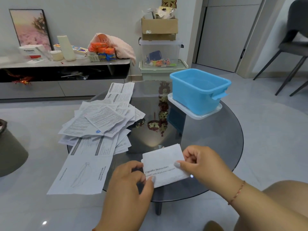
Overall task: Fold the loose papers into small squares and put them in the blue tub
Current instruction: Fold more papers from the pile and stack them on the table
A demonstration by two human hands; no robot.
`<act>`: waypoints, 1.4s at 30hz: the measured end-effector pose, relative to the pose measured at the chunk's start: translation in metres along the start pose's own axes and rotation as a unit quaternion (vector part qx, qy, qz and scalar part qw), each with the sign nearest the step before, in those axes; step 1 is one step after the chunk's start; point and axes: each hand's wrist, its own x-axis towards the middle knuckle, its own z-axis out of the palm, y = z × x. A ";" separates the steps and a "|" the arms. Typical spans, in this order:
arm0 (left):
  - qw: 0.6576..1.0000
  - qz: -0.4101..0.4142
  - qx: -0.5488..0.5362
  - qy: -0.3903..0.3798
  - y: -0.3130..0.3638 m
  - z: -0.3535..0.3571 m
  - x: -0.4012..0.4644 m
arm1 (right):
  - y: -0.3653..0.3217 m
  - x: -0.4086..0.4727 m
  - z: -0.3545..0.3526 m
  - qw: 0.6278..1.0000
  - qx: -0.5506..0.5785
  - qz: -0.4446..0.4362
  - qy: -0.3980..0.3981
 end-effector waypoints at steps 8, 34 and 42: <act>0.999 -0.050 0.010 0.000 0.008 0.000 0.003 | -0.010 0.001 0.009 0.992 -0.126 0.008 0.029; 0.948 0.290 0.129 -0.020 -0.015 -0.003 -0.005 | -0.018 -0.009 0.027 0.990 -0.132 -0.035 -0.017; 0.947 0.292 0.128 -0.035 -0.019 -0.005 -0.004 | -0.021 0.002 0.028 0.991 -0.123 0.023 -0.054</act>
